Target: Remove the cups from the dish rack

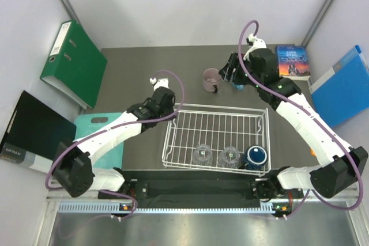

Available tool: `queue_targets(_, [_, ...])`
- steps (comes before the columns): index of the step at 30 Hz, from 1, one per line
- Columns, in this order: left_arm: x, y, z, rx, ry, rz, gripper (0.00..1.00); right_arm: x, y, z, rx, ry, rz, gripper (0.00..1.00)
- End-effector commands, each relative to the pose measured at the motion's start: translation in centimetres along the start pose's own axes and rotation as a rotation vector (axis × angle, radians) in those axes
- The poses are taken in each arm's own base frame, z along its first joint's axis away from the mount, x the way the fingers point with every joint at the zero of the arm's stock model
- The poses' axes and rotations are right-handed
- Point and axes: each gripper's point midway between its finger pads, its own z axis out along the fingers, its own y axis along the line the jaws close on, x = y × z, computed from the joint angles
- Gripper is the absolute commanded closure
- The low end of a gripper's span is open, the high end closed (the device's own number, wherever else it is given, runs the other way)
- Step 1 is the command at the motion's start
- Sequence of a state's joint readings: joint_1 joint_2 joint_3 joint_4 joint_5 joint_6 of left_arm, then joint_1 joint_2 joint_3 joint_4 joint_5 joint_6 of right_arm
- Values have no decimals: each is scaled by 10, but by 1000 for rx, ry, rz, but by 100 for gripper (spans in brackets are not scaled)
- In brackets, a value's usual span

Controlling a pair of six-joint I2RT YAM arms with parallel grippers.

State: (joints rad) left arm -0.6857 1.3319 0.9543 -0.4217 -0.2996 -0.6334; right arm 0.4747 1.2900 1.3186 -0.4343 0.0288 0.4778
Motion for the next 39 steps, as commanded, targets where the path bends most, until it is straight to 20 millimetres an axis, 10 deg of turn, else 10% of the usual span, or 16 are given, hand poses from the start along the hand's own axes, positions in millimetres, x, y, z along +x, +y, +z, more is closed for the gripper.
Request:
queue_targets(1, [-21, 67, -3, -220, -77, -133, 100, -29, 13, -4, -35, -74, -11, 37])
queue_targets(26, [-26, 128, -13, -362, -82, -205, 100, -33, -4, 0, 68, -67, -40, 36])
queue_targets(39, [-28, 119, 0, -324, -62, -206, 100, 74, -90, -67, 352, 164, -65, 34])
